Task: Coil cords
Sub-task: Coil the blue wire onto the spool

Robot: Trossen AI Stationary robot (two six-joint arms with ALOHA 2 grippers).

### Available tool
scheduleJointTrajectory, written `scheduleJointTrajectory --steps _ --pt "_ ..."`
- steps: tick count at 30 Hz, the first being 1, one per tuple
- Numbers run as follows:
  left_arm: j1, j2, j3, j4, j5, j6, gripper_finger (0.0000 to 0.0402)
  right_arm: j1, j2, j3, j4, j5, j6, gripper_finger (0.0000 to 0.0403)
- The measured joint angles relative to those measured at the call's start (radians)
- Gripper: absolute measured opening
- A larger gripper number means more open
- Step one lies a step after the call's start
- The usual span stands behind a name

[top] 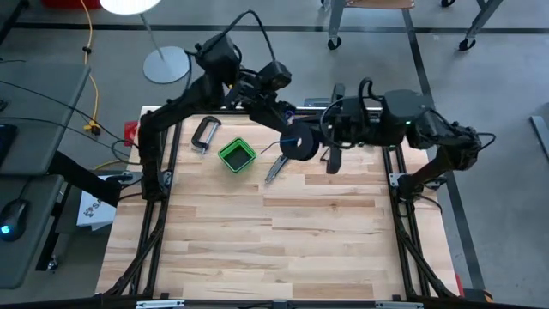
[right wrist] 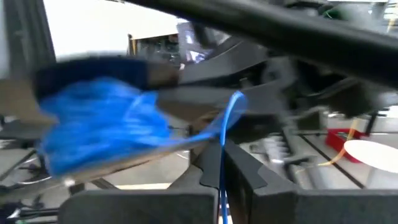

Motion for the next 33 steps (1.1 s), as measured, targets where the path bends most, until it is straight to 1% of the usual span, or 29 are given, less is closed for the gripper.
scheduleJointTrajectory --steps 2,4,8,11,13,19,21,24,27,30,33 --pt "0.000 0.021 0.000 0.130 -0.004 -0.073 0.0001 0.000 0.017 0.000 0.022 -0.027 0.012 0.0000" --pt "0.000 0.033 0.000 0.224 -0.024 -0.114 0.0001 0.000 0.031 0.000 0.039 -0.055 0.023 0.0000" --pt "0.009 0.034 0.000 0.318 -0.085 -0.111 0.0001 0.000 0.055 0.000 0.053 -0.090 0.044 0.0000" --pt "0.024 0.032 0.000 0.371 -0.148 -0.086 0.0001 0.000 0.064 0.000 0.053 -0.090 0.045 0.0000" --pt "0.039 0.030 0.000 0.409 -0.166 -0.082 0.0001 0.000 0.064 0.000 0.055 -0.090 0.066 0.0000" --pt "0.095 0.004 -0.001 0.435 -0.166 -0.072 0.0001 0.002 0.060 0.002 0.066 -0.089 0.078 0.0000" --pt "0.110 -0.005 -0.001 0.419 -0.165 -0.066 0.0001 0.002 0.059 0.002 0.069 -0.087 0.078 0.0000" --pt "0.129 -0.021 -0.001 0.412 -0.158 -0.064 0.0001 0.002 0.060 0.002 0.079 -0.022 0.118 0.0004" --pt "0.138 -0.039 0.000 0.412 -0.182 -0.059 0.0001 -0.006 0.061 0.000 0.047 -0.014 0.141 0.0028" --pt "0.138 -0.056 0.002 0.414 -0.193 -0.059 0.0001 -0.011 0.066 -0.002 0.047 -0.017 0.141 0.0073" --pt "0.128 -0.060 0.002 0.410 -0.189 -0.060 0.0001 -0.013 0.066 -0.001 0.064 0.007 0.105 0.0120"
